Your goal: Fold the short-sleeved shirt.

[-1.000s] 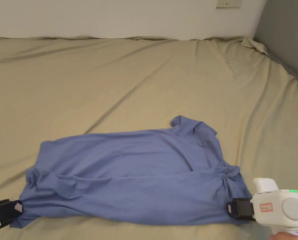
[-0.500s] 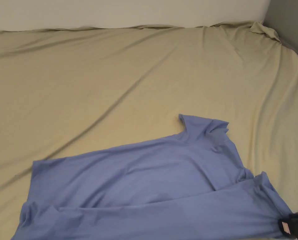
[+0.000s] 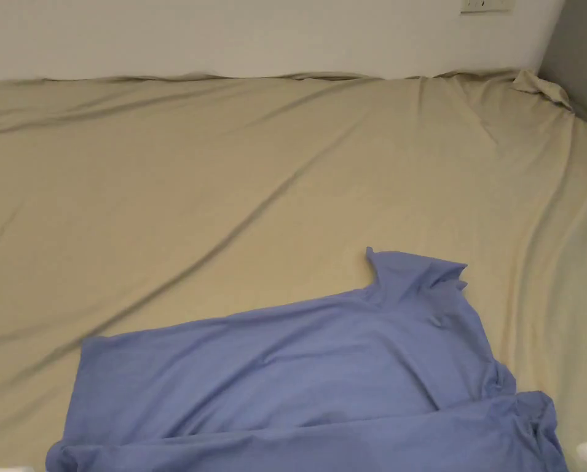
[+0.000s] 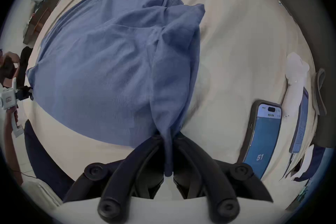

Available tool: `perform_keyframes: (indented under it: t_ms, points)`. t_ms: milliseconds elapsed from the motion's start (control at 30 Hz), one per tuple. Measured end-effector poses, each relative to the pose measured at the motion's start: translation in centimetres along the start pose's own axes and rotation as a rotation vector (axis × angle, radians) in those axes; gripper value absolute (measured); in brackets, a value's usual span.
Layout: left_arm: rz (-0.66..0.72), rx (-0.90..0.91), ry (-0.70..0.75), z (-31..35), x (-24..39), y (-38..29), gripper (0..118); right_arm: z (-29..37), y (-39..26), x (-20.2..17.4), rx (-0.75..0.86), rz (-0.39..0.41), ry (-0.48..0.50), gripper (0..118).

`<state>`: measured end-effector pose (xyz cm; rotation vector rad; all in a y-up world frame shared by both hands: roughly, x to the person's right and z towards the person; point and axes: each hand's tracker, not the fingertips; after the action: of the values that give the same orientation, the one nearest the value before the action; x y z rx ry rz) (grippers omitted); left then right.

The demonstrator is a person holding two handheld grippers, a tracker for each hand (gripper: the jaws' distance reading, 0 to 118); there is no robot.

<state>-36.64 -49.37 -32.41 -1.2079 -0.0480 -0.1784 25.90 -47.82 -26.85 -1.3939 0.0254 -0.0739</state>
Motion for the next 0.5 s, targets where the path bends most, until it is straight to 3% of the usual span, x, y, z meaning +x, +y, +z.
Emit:
perform_keyframes:
  t_ms: [33, 67, 100, 167, 200, 300, 367, 400, 433, 467, 500]
  points:
    - [0.004, -0.002, 0.018, 0.6, -0.1, 0.1, 52, 0.6, 0.2, -0.1, 0.0, -0.001, 0.001, 11]
    - [0.025, -0.018, -0.019, 1.5, -0.9, 0.5, 87, 1.5, 0.2, -0.7, 0.001, 0.009, 0.002, 16]
    - [0.113, -0.015, -0.077, 2.9, -1.5, 0.4, 114, 3.5, 0.0, -1.1, 0.049, 0.052, -0.01, 36]
    - [0.245, 0.215, -0.207, 7.1, -2.6, 0.4, 118, 7.6, -0.3, -1.8, 0.234, 0.062, -0.034, 118]
    - [0.289, 0.298, -0.249, 8.7, -2.9, 0.6, 118, 10.5, 0.1, -1.6, 0.412, 0.04, -0.009, 116]
    - [0.303, 0.38, -0.3, 11.5, -2.1, 1.9, 118, 14.7, 0.9, -2.5, 0.63, -0.087, 0.11, 118]
    - [0.252, 0.338, -0.319, 11.8, -1.1, 2.6, 118, 16.2, 0.9, -4.4, 0.718, -0.132, 0.172, 118]
    - [0.227, 0.354, -0.325, 12.3, 0.9, 2.8, 110, 16.2, 1.1, -5.5, 0.727, -0.138, 0.173, 112]
    - [0.224, 0.368, -0.311, 12.5, 2.2, 3.1, 81, 16.0, 1.4, -6.5, 0.718, -0.132, 0.168, 93]
    - [0.231, 0.368, -0.297, 12.1, 3.1, 3.4, 8, 14.6, 1.6, -6.4, 0.713, -0.109, 0.165, 25]
    - [0.239, 0.345, -0.29, 11.3, 3.6, 3.9, 0, 13.3, 1.7, -7.0, 0.696, -0.055, 0.164, 2]
